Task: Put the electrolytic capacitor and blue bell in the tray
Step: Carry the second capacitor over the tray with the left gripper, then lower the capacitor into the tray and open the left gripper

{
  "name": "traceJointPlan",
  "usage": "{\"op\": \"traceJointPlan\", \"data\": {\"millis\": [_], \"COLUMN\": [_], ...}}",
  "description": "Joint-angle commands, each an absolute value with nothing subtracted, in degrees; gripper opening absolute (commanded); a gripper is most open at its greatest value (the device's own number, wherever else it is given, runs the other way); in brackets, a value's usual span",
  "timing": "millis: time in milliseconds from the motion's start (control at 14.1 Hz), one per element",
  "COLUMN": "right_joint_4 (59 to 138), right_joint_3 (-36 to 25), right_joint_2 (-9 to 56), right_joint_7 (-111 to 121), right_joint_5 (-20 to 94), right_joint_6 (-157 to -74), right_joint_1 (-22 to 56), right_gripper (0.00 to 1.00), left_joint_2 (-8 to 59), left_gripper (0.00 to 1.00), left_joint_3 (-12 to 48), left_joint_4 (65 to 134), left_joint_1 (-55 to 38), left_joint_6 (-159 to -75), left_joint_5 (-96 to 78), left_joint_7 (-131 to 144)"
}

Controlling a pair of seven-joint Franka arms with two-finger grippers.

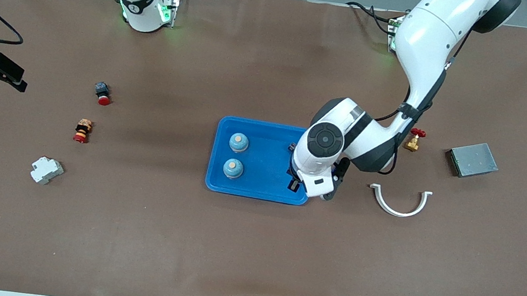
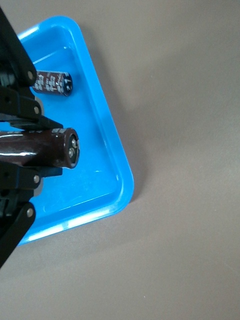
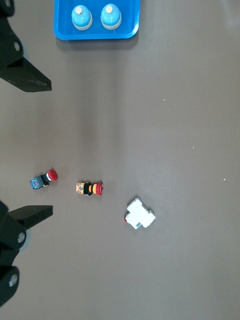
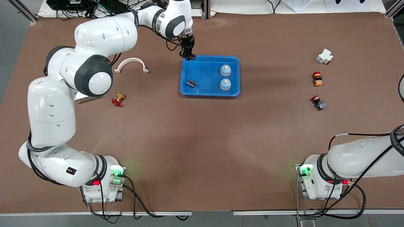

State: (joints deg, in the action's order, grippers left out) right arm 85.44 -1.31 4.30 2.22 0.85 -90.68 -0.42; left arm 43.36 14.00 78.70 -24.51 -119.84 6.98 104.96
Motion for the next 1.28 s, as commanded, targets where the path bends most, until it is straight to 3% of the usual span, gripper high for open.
{"op": "traceJointPlan", "data": {"millis": [0,1210], "right_joint_4": [87.28,90.61], "right_joint_3": [-1.41,-1.58], "right_joint_2": [2.20,-1.40], "right_joint_7": [0.97,0.01], "right_joint_5": [0.18,0.26], "right_joint_6": [-90.97,-90.35], "right_joint_1": [0.09,-0.62], "right_gripper": [1.00,1.00], "left_joint_2": [44.91,48.78], "left_gripper": [0.00,0.00], "left_joint_3": [13.54,12.75], "left_joint_4": [78.66,78.84], "left_joint_1": [-25.84,-27.07], "left_joint_6": [-122.25,-124.27], "left_joint_5": [9.31,9.84], "left_joint_7": [105.82,105.82]}}
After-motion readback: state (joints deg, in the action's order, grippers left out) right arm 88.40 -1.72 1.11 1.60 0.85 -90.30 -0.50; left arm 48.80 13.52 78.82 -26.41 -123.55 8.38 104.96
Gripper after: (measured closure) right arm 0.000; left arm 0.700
